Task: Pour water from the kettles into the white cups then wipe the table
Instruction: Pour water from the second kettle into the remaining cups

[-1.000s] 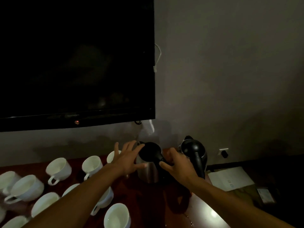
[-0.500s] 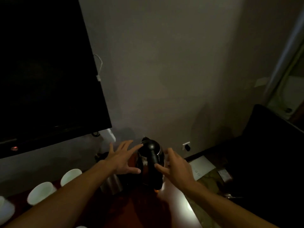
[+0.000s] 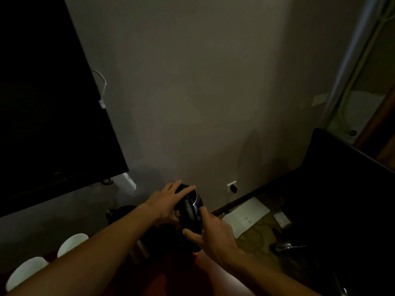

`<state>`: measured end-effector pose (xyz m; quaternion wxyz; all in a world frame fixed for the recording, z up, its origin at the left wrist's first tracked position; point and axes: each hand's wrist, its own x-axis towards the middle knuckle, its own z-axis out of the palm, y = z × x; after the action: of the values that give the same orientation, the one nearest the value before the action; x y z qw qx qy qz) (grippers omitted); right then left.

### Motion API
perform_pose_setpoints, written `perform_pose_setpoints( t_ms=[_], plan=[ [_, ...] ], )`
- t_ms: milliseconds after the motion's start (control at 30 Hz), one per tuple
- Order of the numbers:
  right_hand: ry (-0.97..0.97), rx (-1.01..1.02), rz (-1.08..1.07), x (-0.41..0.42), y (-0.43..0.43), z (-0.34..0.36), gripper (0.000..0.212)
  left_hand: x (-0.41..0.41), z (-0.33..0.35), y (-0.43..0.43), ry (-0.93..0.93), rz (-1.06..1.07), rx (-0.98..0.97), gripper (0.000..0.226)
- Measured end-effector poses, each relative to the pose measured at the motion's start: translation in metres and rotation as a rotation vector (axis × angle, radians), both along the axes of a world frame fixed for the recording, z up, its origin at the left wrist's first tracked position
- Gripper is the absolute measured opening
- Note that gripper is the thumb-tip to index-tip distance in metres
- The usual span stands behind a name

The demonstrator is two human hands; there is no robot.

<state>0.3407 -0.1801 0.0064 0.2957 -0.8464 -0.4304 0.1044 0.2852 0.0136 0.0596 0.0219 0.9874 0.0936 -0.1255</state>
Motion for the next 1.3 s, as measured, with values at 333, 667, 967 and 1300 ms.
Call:
perform_pose_setpoints(
  t_ms=[333,667,967,1300],
  plan=[
    [0.105,-0.024,-0.012,0.004,0.016,-0.016,0.063,0.015,-0.013,0.007,-0.009,-0.036,-0.134,0.112],
    [0.641,0.279,-0.040,0.001,0.031,-0.020,0.047,0.021,-0.019,0.024,-0.076,-0.089,-0.160,0.106],
    [0.677,0.387,-0.100,-0.004,0.031,-0.025,0.044,0.014,-0.017,0.032,-0.097,-0.087,-0.259,0.104],
    [0.632,0.323,-0.148,-0.001,0.039,-0.009,0.042,0.018,-0.018,0.038,-0.046,-0.119,-0.283,0.113]
  ],
)
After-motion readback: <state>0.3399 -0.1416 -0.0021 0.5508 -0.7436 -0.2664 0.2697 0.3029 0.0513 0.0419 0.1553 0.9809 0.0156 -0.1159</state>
